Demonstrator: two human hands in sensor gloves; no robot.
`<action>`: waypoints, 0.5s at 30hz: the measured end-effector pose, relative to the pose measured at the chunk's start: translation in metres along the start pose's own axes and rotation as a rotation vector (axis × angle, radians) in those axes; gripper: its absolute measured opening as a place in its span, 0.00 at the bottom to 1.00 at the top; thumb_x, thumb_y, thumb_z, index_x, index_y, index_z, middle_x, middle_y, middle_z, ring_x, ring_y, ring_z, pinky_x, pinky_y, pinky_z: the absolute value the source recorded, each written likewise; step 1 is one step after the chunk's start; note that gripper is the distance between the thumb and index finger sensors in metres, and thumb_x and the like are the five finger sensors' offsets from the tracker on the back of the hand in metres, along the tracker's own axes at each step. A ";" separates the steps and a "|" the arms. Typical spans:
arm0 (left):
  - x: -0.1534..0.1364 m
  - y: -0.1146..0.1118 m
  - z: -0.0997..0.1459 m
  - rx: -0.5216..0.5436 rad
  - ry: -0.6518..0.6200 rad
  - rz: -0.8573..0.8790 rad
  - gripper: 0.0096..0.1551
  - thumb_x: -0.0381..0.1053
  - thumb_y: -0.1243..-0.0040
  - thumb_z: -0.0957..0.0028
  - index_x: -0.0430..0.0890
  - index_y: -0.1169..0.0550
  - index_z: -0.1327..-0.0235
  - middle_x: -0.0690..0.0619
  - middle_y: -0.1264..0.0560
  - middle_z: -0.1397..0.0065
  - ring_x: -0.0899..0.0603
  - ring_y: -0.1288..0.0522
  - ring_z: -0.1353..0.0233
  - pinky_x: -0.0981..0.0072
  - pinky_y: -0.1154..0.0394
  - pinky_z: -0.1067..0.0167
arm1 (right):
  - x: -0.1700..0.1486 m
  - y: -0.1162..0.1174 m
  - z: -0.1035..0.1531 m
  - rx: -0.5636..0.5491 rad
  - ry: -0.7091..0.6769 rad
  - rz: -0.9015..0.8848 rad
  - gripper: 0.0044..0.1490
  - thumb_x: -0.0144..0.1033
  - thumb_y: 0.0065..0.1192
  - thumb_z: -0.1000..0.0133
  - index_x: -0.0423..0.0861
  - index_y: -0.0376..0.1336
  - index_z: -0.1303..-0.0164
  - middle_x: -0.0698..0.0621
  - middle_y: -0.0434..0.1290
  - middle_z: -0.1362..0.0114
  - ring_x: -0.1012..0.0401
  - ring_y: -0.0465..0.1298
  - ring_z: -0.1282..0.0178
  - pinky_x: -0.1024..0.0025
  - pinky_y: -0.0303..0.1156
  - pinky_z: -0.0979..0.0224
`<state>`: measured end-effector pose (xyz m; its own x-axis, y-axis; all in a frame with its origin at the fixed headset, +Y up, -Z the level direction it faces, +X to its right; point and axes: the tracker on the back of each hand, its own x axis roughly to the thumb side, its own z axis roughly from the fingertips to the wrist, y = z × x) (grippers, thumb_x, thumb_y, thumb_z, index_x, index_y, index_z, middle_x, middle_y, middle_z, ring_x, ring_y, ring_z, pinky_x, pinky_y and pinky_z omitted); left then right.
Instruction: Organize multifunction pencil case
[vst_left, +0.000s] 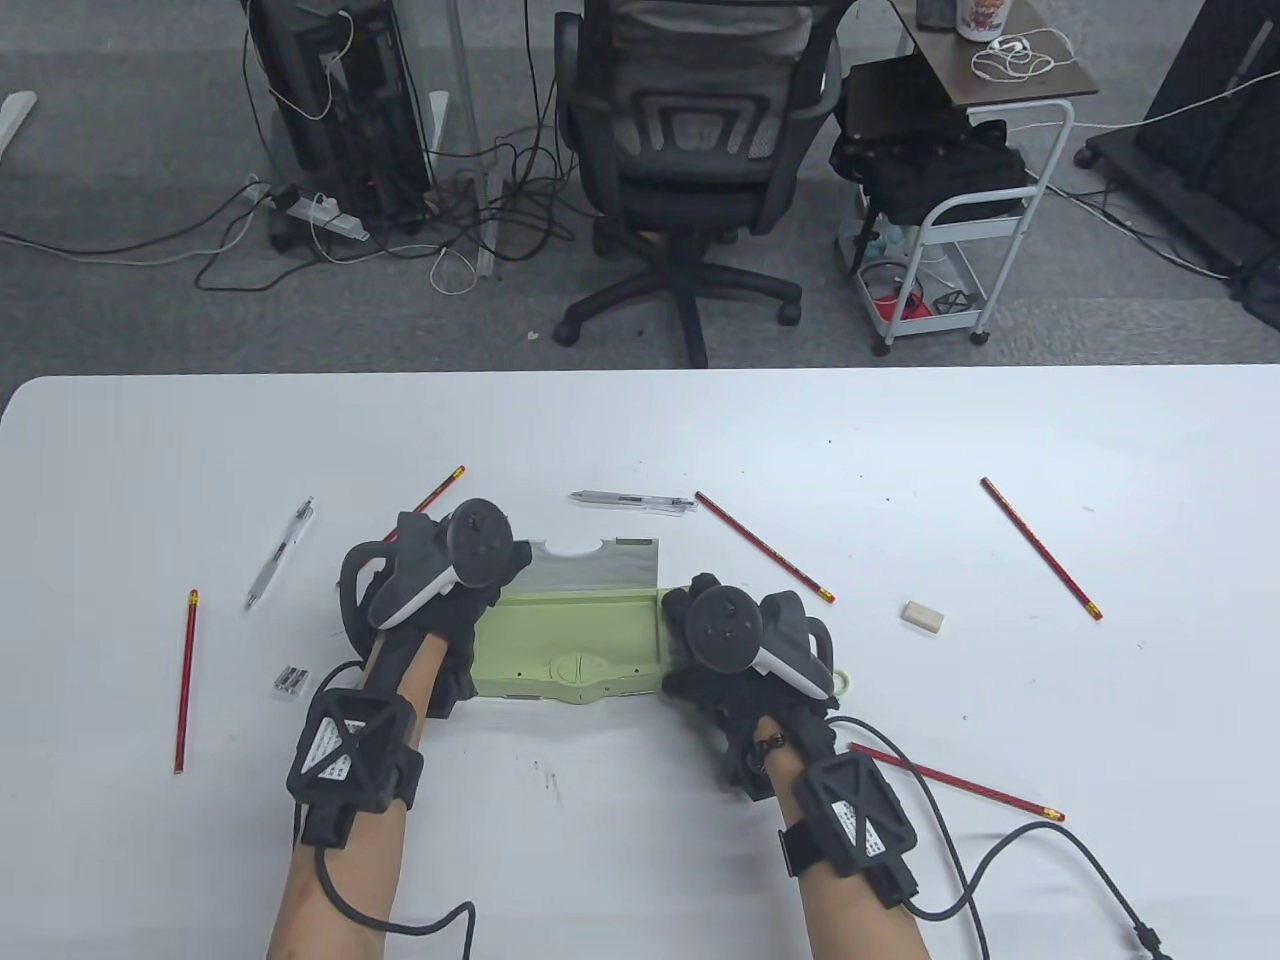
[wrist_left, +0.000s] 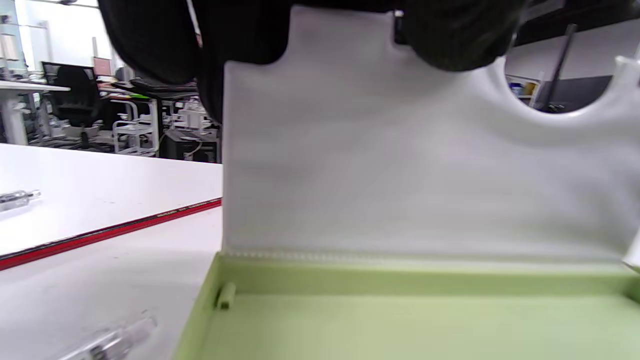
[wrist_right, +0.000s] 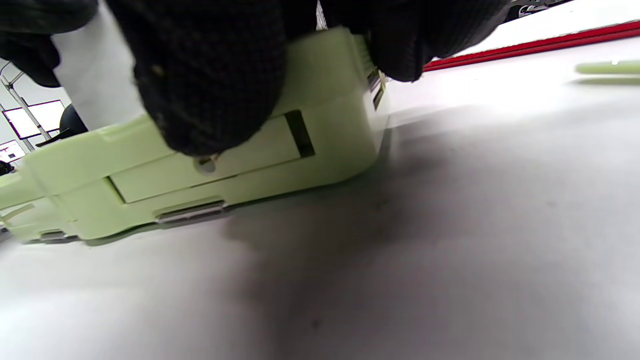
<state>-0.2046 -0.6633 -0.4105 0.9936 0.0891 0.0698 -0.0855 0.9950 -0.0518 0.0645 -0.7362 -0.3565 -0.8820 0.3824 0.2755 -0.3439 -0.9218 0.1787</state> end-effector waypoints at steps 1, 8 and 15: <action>-0.002 -0.001 -0.004 -0.007 0.025 0.007 0.37 0.65 0.46 0.45 0.49 0.28 0.25 0.45 0.23 0.24 0.34 0.23 0.27 0.32 0.29 0.31 | 0.000 0.000 0.000 -0.001 -0.002 0.001 0.53 0.42 0.75 0.55 0.41 0.55 0.22 0.33 0.49 0.19 0.36 0.65 0.23 0.44 0.65 0.24; -0.019 -0.023 -0.031 -0.089 0.207 0.018 0.44 0.62 0.44 0.43 0.42 0.36 0.18 0.41 0.27 0.21 0.32 0.25 0.25 0.30 0.30 0.31 | -0.001 0.000 0.001 -0.003 -0.003 -0.020 0.53 0.42 0.75 0.55 0.41 0.54 0.21 0.33 0.49 0.18 0.36 0.64 0.23 0.44 0.65 0.24; -0.018 -0.037 -0.043 -0.187 0.302 -0.092 0.48 0.62 0.39 0.44 0.41 0.40 0.16 0.39 0.30 0.18 0.29 0.28 0.22 0.28 0.33 0.29 | -0.002 -0.001 0.000 0.006 -0.002 -0.035 0.52 0.42 0.75 0.55 0.41 0.55 0.22 0.33 0.49 0.18 0.36 0.64 0.23 0.44 0.64 0.24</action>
<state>-0.2158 -0.7031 -0.4525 0.9760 -0.0460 -0.2130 -0.0072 0.9701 -0.2424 0.0670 -0.7366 -0.3570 -0.8688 0.4144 0.2710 -0.3725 -0.9076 0.1936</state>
